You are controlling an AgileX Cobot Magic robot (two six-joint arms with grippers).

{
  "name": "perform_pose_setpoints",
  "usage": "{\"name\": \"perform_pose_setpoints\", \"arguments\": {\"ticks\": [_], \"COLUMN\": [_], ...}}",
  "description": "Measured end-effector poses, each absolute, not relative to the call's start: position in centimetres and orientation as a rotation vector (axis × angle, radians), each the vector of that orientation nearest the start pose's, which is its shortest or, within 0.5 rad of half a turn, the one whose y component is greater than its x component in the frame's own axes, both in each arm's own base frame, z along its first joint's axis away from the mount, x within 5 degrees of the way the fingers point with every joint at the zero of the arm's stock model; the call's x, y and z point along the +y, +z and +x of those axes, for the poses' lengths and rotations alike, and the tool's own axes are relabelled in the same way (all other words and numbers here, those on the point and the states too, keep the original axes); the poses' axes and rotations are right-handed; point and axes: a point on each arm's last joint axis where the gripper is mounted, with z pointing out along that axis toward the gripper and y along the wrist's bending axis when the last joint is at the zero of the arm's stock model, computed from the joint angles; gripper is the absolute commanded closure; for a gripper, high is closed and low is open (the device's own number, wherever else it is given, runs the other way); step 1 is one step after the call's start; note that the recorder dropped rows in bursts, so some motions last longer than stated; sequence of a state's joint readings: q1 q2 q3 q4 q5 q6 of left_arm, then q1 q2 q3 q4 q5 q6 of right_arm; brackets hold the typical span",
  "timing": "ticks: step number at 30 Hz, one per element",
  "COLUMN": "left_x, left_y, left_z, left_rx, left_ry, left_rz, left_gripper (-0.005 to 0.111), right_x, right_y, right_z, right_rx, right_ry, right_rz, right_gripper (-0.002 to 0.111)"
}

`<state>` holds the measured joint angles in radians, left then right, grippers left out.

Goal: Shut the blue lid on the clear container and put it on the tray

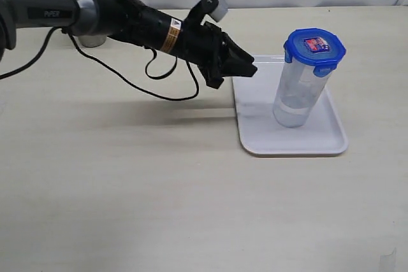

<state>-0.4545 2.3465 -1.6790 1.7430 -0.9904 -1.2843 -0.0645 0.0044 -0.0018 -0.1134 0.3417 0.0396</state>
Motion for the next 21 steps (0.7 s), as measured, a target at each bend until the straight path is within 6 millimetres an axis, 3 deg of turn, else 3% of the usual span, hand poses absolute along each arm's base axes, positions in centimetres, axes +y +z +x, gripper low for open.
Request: {"name": "perform_pose_setpoints", "arguments": {"ticks": [6, 12, 16, 21], "left_x": [-25.8, -23.4, -20.9, -17.8], "left_y": [16.5, 18.1, 20.3, 23.3], "left_z": [39.8, 38.6, 37.1, 34.9], "left_rx": [1.644, 1.831, 1.893, 1.891], "left_ry": [-1.143, -0.808, -0.575, -0.456], "left_rz": [1.404, 1.246, 1.135, 1.048], "left_gripper": [0.107, 0.107, 0.107, 0.107], "right_x": [-0.7, -0.7, -0.7, -0.7], "right_y": [18.3, 18.3, 18.3, 18.3], "right_z": [5.3, 5.3, 5.3, 5.3], "right_rx": [1.827, 1.827, 1.827, 1.827], "right_ry": [-0.128, -0.128, -0.128, -0.128], "right_rz": [0.024, 0.024, 0.024, 0.024], "right_gripper": [0.104, 0.104, 0.104, 0.104]}}
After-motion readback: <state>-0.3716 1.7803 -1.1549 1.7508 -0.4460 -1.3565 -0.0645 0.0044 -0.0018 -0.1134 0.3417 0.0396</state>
